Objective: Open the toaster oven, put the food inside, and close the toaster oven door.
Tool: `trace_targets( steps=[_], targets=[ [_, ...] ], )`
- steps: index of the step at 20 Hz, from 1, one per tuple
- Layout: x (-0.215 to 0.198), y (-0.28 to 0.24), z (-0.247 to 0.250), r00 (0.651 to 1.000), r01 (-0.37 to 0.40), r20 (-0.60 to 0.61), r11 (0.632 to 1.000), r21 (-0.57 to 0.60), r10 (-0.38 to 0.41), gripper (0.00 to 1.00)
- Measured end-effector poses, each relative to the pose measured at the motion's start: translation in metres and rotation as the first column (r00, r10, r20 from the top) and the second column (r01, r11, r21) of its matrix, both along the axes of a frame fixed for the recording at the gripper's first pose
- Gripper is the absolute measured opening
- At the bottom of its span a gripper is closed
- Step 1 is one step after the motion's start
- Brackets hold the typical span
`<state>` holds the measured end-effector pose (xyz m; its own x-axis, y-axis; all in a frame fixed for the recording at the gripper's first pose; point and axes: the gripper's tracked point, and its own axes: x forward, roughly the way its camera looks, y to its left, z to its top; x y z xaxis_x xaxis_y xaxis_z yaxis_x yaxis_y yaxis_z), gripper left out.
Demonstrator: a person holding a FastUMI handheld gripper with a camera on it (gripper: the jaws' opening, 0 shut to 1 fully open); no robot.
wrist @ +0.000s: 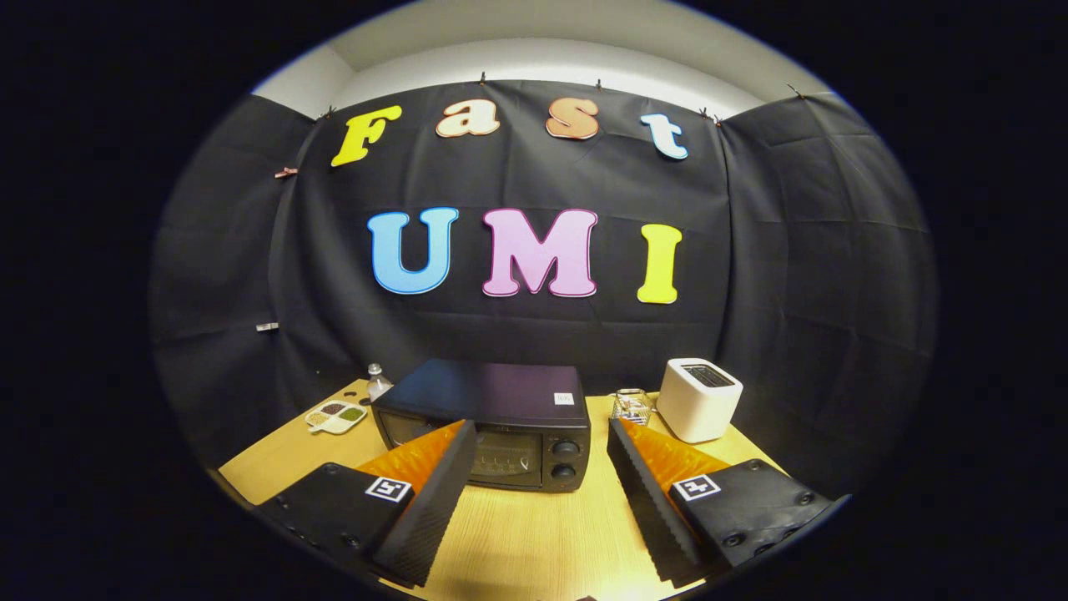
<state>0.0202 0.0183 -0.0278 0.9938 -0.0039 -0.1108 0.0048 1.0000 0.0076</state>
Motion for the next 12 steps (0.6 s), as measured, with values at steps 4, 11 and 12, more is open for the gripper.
trace_targets(
  steps=[4, 11, 12],
  targets=[
    [0.017, 0.020, -0.008, 0.999, -0.052, -0.018, 0.999, -0.017, 0.051, 0.98],
    [0.063, 0.061, -0.021, 0.994, -0.103, -0.020, 0.993, 0.051, 0.104, 0.98],
    [0.069, 0.068, -0.025, 0.995, -0.099, -0.022, 0.992, 0.080, 0.101, 0.97]
  ],
)
